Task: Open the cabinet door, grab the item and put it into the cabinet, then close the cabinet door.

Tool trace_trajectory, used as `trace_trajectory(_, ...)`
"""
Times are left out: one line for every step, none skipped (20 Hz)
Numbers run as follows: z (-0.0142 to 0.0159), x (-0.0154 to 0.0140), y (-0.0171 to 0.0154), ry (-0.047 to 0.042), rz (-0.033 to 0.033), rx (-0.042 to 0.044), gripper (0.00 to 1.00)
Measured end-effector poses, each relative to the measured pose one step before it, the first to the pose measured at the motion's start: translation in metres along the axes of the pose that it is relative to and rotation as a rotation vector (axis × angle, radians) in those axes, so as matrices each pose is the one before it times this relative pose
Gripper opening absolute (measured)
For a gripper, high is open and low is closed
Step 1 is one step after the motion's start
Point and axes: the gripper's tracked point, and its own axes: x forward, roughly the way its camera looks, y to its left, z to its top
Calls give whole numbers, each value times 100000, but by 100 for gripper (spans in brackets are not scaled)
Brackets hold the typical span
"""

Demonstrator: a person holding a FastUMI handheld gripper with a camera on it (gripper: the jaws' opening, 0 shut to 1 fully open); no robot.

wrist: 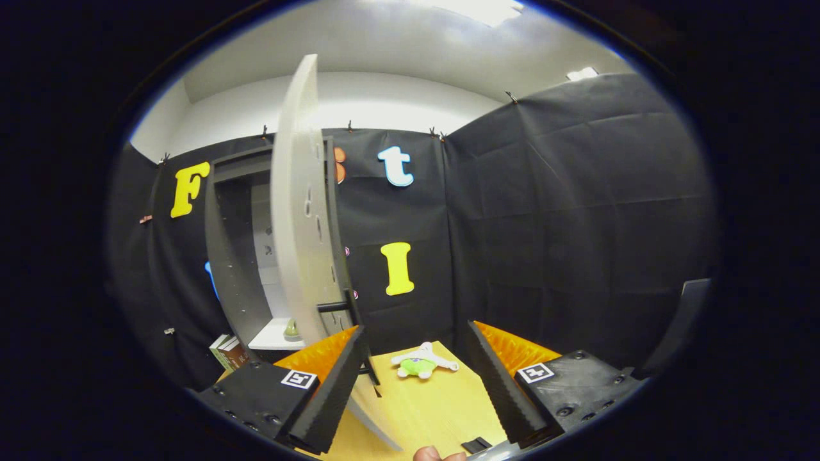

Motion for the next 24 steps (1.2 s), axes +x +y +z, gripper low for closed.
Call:
trace_trajectory(-758,981,-303,1390,-258,447,97)
trace_trajectory(-447,826,-172,1126,673,663,98)
trace_trajectory(-298,694,-118,1419,628,143,98)
trace_trajectory(-440,455,176,1419,1649,-173,98)
trace_trajectory(-437,270,283,1366,-38,-547,98)
trace_trajectory(-101,402,79,-112,216,-209,97)
trace_trajectory(99,-228,541,-193,316,-335,98)
trace_trajectory(-134,-19,340,-100,619,-1497,98)
trace_trajectory(-258,-133,459,-61,203,-2529,97)
trace_trajectory(21,-123,438,-407,-135,-1900,97)
trace_trajectory(131,-173,606,-513,-178,-1732,97)
trace_trajectory(58,-231,367,87,20,-1152,97)
trace_trajectory(65,-311,495,-197,290,-362,97)
trace_trajectory(-55,-296,514,397,543,-32,97)
trace_trajectory(-47,-287,398,64,858,-104,97)
trace_trajectory(-97,-243,532,116,802,-295,97)
trace_trajectory(-77,-173,700,202,693,-188,97)
trace_trajectory(-21,-216,737,172,632,-294,97)
trace_trajectory(-119,-93,836,115,588,-92,97)
trace_trajectory(-93,-201,737,519,426,389,97)
trace_trajectory(-52,-122,713,239,541,292,97)
trace_trajectory(-76,-120,724,154,865,86,97)
trace_trajectory(-113,-27,859,55,937,-9,97)
trace_trajectory(-84,-35,929,74,953,219,97)
